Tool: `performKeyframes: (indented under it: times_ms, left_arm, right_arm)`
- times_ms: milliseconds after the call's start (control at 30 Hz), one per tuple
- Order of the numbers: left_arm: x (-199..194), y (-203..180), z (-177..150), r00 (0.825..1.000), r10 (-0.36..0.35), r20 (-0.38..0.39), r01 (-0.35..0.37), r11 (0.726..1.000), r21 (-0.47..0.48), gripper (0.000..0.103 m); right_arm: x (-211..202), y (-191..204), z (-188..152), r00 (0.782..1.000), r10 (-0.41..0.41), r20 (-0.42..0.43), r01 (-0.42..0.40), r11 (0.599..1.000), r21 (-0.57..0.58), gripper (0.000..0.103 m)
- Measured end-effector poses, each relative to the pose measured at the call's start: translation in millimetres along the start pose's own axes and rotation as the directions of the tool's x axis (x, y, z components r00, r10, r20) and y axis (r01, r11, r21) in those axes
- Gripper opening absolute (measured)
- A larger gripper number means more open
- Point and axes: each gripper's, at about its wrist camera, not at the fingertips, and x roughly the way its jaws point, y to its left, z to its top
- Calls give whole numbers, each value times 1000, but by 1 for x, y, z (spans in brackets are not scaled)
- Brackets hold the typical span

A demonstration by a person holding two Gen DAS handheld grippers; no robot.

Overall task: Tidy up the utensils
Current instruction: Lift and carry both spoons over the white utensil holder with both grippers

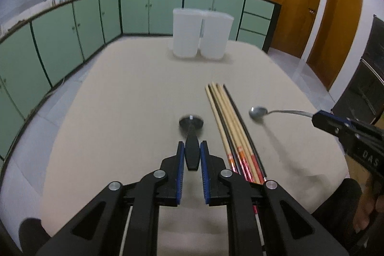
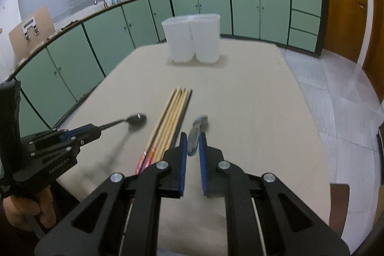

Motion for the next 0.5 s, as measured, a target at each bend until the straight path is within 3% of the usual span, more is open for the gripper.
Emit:
performKeyframes:
  times_ms: [267,500]
  left_arm:
    - [-6,8,24,1000,-19,24,19,1000,4,13]
    - [-5,22,49,999,-53,0,53,999,-9,13]
  right_arm:
    - [6,0,29,1000,20,-9,-20,1000,-12,7]
    - [9,-3,48,999,29,-33,-29,999,-27,2]
